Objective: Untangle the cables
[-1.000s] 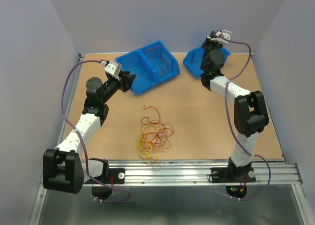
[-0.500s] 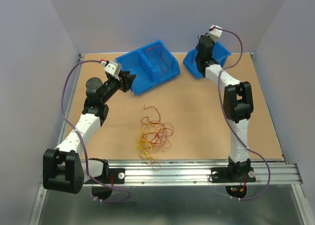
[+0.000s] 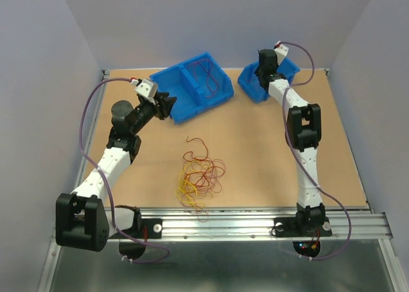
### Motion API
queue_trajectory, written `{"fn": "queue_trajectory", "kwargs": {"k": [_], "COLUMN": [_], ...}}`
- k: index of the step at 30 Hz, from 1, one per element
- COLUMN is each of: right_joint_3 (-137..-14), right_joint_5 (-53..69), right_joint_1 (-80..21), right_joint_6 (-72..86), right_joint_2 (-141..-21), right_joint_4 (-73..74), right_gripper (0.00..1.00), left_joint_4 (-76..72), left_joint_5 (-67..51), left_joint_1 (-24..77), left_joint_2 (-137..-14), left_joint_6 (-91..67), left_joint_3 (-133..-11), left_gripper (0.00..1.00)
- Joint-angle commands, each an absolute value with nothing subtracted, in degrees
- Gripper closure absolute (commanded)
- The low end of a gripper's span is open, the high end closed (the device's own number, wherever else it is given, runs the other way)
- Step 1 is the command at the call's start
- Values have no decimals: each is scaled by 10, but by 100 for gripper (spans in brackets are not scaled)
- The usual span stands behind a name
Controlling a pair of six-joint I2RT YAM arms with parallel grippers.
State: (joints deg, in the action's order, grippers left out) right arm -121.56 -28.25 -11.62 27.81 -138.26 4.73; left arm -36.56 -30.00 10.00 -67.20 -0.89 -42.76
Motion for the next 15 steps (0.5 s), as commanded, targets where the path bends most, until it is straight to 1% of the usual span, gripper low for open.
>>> {"fn": "queue_trajectory", "kwargs": {"k": [1, 8, 15], "right_joint_3": [-1285, -1281, -1229], "right_joint_5": [-247, -250, -267], "right_joint_1": [-99, -91, -88], "right_joint_6": [316, 294, 266], "right_joint_2": [-1424, -1435, -1371], "right_joint_4": [139, 164, 167], "right_gripper": [99, 99, 100], "left_joint_4": [-387, -385, -383], "left_joint_5": [-316, -321, -320], "left_joint_1": [98, 98, 98], "left_joint_2": [-654, -652, -649], "left_joint_6": [-4, -4, -3], "left_joint_3": [-452, -452, -452], "left_gripper": [52, 52, 52]}}
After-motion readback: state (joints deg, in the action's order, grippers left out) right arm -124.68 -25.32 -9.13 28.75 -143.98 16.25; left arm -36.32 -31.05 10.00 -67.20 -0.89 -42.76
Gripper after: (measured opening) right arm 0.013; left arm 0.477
